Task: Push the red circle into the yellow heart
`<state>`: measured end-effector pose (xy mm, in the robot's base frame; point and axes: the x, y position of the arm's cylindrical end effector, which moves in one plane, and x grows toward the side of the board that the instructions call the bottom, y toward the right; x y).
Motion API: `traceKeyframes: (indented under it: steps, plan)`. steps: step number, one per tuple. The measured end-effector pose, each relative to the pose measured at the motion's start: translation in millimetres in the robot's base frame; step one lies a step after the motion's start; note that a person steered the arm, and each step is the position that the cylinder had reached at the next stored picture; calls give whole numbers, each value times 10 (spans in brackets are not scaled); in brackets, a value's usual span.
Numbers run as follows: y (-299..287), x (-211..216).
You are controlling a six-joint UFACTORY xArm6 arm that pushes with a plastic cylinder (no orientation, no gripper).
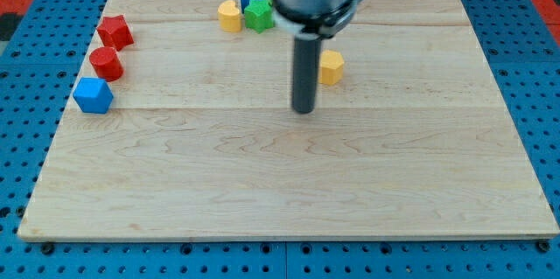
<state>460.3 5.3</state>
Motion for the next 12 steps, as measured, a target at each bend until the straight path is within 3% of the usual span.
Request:
traceKeyframes:
  steps: [1,3,4,5,7,9,10,12]
  plan:
    - [-801,236]
    - [-2295,240]
    - [-3081,-14]
    - [-3085,-159]
    - [-2411,-812]
    - [-2716,-906]
    - [-2584,-1211]
    - [-1366,-1564]
